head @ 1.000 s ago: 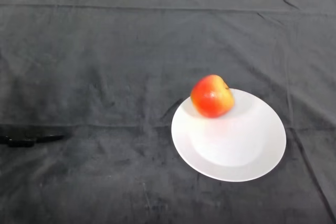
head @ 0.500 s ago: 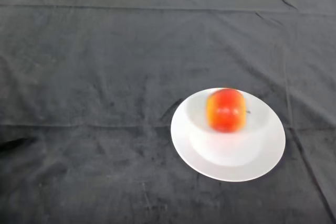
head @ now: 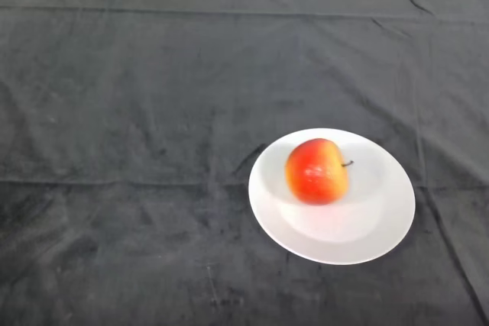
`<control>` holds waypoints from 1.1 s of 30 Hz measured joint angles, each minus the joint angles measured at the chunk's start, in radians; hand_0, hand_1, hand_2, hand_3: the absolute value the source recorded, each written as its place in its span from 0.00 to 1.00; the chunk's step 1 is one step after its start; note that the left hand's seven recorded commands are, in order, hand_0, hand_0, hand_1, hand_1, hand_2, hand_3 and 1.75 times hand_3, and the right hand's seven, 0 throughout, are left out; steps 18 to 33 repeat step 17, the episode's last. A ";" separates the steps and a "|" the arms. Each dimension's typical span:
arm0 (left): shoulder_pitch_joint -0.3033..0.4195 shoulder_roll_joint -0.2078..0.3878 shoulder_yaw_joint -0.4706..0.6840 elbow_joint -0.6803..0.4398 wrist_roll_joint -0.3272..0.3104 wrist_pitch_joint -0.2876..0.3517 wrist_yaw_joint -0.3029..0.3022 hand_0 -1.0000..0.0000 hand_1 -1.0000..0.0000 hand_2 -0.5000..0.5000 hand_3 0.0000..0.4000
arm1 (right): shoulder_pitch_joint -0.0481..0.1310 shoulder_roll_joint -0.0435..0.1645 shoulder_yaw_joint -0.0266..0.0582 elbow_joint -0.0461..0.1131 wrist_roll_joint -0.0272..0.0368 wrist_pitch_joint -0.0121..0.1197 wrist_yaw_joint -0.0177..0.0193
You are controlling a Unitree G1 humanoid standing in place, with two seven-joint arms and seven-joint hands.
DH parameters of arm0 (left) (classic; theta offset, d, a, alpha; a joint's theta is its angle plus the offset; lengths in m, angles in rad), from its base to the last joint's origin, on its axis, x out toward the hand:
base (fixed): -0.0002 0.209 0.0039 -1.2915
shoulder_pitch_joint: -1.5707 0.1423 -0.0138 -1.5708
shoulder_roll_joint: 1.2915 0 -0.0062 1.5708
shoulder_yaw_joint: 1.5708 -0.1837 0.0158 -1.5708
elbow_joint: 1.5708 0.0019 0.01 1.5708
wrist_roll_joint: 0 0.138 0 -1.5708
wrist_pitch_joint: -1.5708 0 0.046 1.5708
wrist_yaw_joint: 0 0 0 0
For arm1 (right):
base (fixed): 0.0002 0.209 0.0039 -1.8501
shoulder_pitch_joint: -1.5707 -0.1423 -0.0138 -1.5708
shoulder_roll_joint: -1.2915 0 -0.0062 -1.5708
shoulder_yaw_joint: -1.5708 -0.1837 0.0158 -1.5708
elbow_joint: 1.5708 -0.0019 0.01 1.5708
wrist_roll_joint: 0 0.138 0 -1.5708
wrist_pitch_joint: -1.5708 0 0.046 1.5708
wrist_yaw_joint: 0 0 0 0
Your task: Move the apple to the plate
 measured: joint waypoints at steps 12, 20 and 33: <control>0.029 0.010 0.041 0.000 -0.010 0.056 0.072 1.00 1.00 0.50 0.00 | 0.000 0.002 0.0000 0.000 0.0000 0.000 0.0000; 0.029 0.010 0.056 0.000 -0.009 0.071 0.081 1.00 1.00 0.50 0.00 | 0.000 0.002 0.0000 0.000 0.0001 0.000 0.0000; 0.029 0.010 0.056 0.000 -0.009 0.071 0.081 1.00 1.00 0.50 0.00 | 0.000 0.002 0.0000 0.000 0.0001 0.000 0.0000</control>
